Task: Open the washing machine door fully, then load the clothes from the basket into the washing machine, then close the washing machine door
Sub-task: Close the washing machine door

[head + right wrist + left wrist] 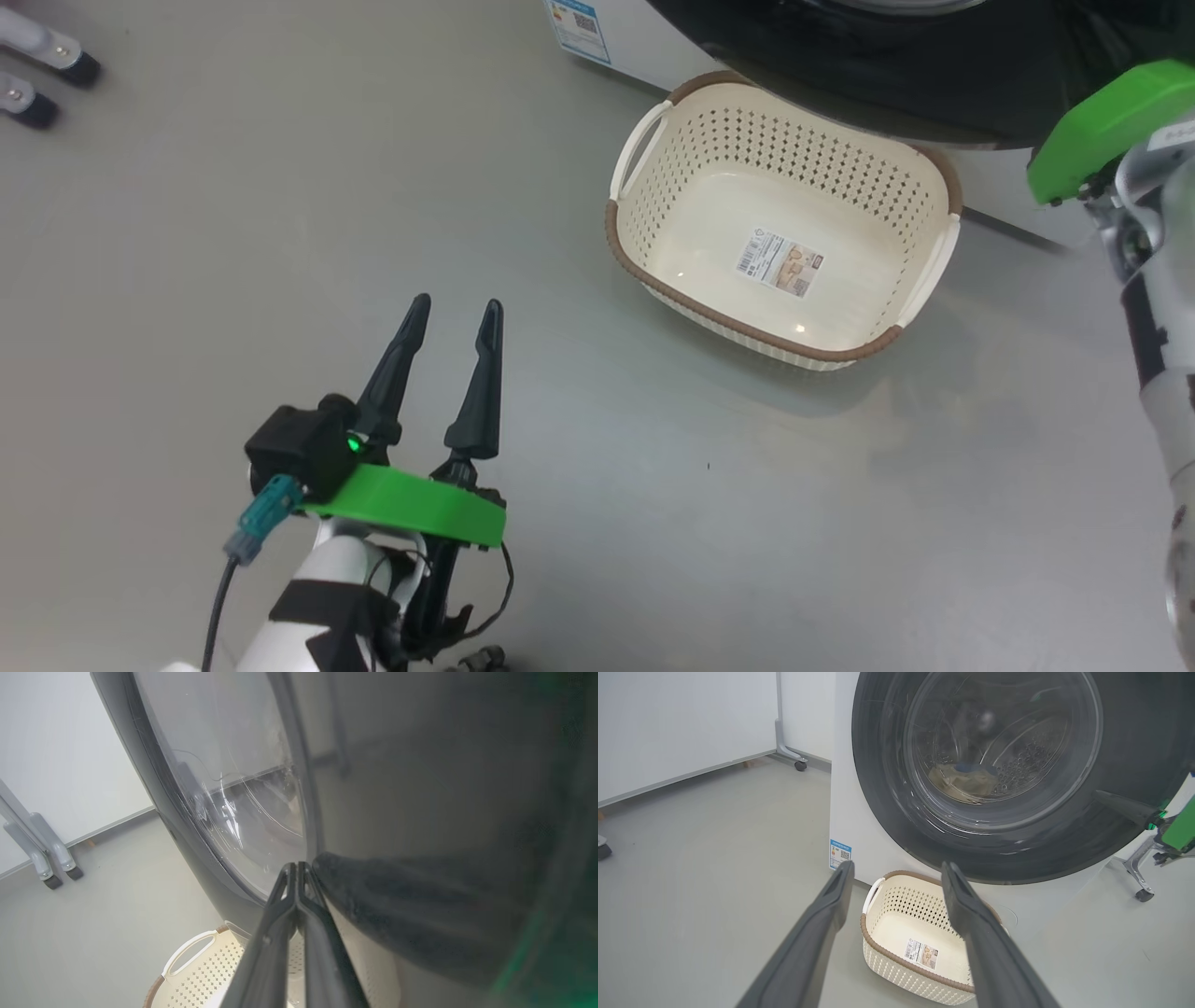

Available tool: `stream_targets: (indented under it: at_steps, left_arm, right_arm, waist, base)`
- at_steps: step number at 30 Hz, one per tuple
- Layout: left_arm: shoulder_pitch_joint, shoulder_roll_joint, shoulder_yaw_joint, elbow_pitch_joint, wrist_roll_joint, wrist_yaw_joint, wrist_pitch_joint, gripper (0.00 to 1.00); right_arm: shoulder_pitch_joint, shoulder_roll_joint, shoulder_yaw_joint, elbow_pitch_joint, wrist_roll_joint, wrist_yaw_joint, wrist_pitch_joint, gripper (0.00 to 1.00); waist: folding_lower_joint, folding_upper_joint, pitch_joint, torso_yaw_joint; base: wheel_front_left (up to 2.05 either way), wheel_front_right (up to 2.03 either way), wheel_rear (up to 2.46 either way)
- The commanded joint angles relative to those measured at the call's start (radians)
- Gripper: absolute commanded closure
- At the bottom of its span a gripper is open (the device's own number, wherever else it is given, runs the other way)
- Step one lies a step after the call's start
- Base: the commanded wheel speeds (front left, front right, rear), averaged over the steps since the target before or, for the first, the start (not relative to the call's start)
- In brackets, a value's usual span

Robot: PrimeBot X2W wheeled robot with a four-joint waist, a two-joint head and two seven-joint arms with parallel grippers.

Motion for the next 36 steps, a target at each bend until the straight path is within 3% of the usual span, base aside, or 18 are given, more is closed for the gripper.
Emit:
stream_targets:
  at_steps: [1,17,28,36]
  left_arm:
    - [-0.029,0.016,0.025,-0.033,-0.014,0.004,-0.011,0.0]
    - [-0.055,0.015,-0.024,-0.026,-0.038,0.018,-0.011,0.0]
    - [-0.053,0.015,-0.026,-0.016,-0.022,0.031,-0.011,0.0]
    - [-0.048,0.015,-0.002,0.001,-0.003,0.041,-0.011,0.0]
  right_arm:
    - [-0.053,-0.005,0.004,-0.024,-0.011,0.0,0.004,1.0]
    - [-0.177,-0.091,-0.068,0.079,-0.043,0.0,-0.012,1.0]
    - [-0.171,-0.052,-0.063,0.113,-0.052,0.0,-0.024,1.0]
    - [-0.095,0.008,0.01,0.073,-0.01,0.0,-0.026,1.0]
  waist:
    - [-0.0001,0.0,0.011,0.01]
    - [-0.0001,0.0,0.014,0.047]
    - [-0.0001,0.0,-0.003,0.041]
    - [-0.0001,0.0,-0.039,0.0]
  base:
    - [0.0,0.0,0.0]
    - [0.0,0.0,0.0]
    - [0.0,0.0,0.0]
    - [0.0,0.0,0.0]
